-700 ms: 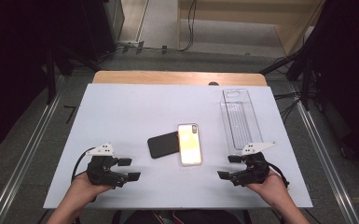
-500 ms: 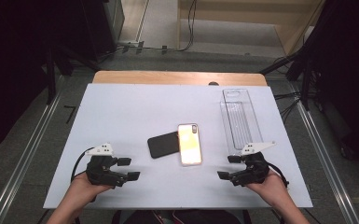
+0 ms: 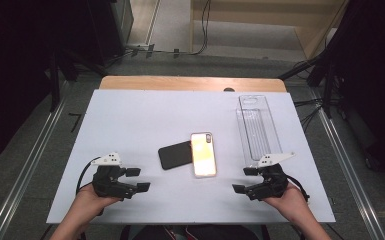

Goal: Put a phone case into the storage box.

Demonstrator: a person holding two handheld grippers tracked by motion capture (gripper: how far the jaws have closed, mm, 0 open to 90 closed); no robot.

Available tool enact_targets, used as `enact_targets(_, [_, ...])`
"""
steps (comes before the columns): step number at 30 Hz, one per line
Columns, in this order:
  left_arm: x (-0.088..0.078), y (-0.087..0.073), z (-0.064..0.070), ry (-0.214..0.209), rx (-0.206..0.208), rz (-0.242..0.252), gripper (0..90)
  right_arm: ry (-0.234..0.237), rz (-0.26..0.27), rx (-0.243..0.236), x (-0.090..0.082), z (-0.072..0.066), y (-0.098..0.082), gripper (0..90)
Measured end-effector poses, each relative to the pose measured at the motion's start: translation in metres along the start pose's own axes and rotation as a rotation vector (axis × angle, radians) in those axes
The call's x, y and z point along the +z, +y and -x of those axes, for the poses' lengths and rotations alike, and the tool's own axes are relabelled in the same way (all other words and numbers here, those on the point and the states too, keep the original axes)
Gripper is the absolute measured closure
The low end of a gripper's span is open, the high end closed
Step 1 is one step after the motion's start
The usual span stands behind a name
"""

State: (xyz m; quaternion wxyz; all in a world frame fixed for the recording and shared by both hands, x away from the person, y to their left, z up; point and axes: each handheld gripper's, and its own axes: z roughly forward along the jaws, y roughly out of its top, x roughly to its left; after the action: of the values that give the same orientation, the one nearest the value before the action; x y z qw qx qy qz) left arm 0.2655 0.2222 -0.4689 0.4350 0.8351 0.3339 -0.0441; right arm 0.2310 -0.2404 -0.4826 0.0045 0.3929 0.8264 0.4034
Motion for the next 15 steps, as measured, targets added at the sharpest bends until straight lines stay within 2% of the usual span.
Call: enact_targets(15, [0.0000,-0.0001,-0.0002,-0.002,0.001,0.001,24.8,0.001,-0.002,-0.002,0.0020,-0.0002,0.0003,17.7])
